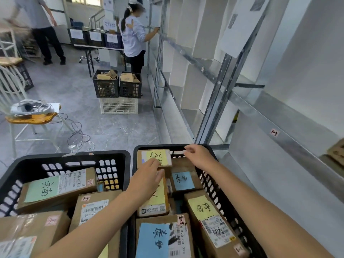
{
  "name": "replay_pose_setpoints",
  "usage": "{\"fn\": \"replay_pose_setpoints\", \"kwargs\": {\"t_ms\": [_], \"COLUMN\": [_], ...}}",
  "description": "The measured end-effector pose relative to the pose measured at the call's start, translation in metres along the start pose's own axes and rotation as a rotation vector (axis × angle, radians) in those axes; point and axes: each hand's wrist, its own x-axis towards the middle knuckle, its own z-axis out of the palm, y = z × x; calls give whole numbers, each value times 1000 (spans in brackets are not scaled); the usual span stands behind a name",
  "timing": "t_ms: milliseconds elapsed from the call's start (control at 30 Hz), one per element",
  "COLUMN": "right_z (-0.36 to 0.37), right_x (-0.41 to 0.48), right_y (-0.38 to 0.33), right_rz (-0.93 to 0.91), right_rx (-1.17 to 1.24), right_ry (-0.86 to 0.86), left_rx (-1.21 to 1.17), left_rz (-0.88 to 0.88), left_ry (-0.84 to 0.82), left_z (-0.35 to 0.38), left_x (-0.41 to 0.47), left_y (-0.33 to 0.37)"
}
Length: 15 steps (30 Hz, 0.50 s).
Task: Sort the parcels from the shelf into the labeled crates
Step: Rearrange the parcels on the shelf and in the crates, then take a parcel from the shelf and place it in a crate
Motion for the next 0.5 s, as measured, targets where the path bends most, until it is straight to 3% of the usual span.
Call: {"fn": "replay_pose_setpoints", "kwargs": {"t_ms": [233,500], "right_z": [-76,-137], "right_x": [-79,-171], "right_y": [11,15], "right_rz": [-57,-62], "right_rx": [-45,-49], "right_ry": [158,322], "left_rx": [-9,20], "left_rz": [137,273], "left_ry": [47,-8], "left_z": [-21,-33], "left_x": [21,5], "left_y": [102,200]}}
